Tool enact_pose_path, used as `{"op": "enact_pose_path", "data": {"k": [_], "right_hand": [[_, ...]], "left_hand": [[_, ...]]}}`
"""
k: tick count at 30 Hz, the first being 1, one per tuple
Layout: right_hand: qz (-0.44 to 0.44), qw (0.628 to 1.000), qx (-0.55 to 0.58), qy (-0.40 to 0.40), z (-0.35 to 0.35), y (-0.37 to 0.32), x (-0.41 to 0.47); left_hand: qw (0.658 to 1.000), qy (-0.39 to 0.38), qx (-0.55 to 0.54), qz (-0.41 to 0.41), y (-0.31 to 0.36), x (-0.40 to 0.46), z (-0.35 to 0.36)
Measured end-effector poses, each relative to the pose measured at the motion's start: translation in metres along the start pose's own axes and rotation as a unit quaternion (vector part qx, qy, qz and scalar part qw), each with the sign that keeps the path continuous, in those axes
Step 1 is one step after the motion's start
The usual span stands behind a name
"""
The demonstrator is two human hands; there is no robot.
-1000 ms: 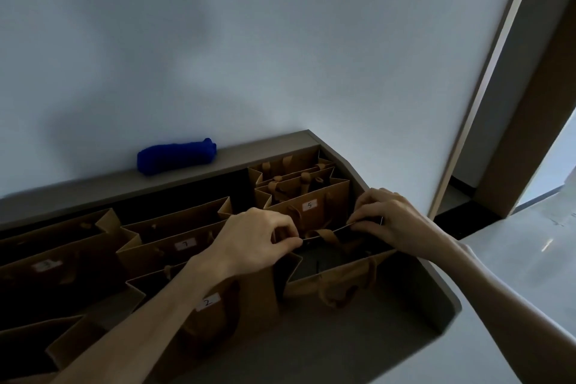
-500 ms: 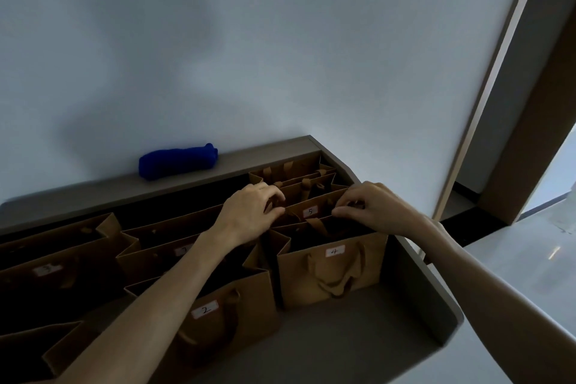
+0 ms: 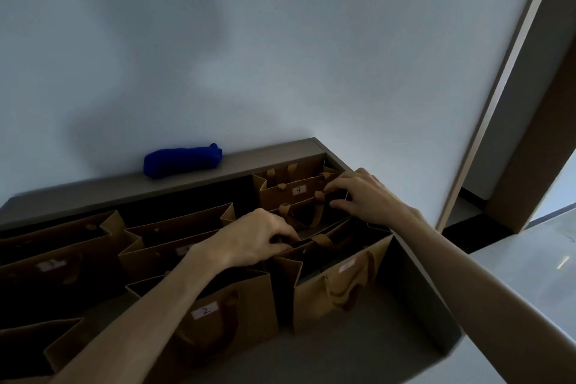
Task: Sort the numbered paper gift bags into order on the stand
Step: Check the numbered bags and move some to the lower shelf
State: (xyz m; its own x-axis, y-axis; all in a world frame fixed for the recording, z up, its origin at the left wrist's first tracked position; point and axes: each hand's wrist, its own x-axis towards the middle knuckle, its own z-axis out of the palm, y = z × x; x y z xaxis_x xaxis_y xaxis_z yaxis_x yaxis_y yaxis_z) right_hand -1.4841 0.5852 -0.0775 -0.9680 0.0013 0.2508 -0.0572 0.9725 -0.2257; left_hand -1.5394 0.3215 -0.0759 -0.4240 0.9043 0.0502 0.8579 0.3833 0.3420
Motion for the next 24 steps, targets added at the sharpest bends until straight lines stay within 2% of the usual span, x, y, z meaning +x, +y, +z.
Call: {"op": "enact_pose_path", "data": {"k": [5, 12, 20, 24], "right_hand": [[-0.016, 1.0, -0.008, 0.022, -0.001, 0.004, -0.009], [-0.019, 0.999, -0.002, 0.027, -0.002, 0.006, -0.009], [0.001, 1.0, 0.013, -0.009, -0.001, -0.002, 0.027], [0.023, 0.999, 0.024, 0.007, -0.004, -0.003, 0.044]], "left_hand": [[0.999, -0.019, 0.04, 0.029, 0.004, -0.005, 0.004], [0.999, -0.014, 0.04, 0.024, 0.004, -0.001, 0.003], [0.999, 0.032, -0.009, -0.025, -0.021, 0.012, -0.011], [0.992, 0.102, -0.05, -0.055, -0.032, 0.025, -0.021]]}}
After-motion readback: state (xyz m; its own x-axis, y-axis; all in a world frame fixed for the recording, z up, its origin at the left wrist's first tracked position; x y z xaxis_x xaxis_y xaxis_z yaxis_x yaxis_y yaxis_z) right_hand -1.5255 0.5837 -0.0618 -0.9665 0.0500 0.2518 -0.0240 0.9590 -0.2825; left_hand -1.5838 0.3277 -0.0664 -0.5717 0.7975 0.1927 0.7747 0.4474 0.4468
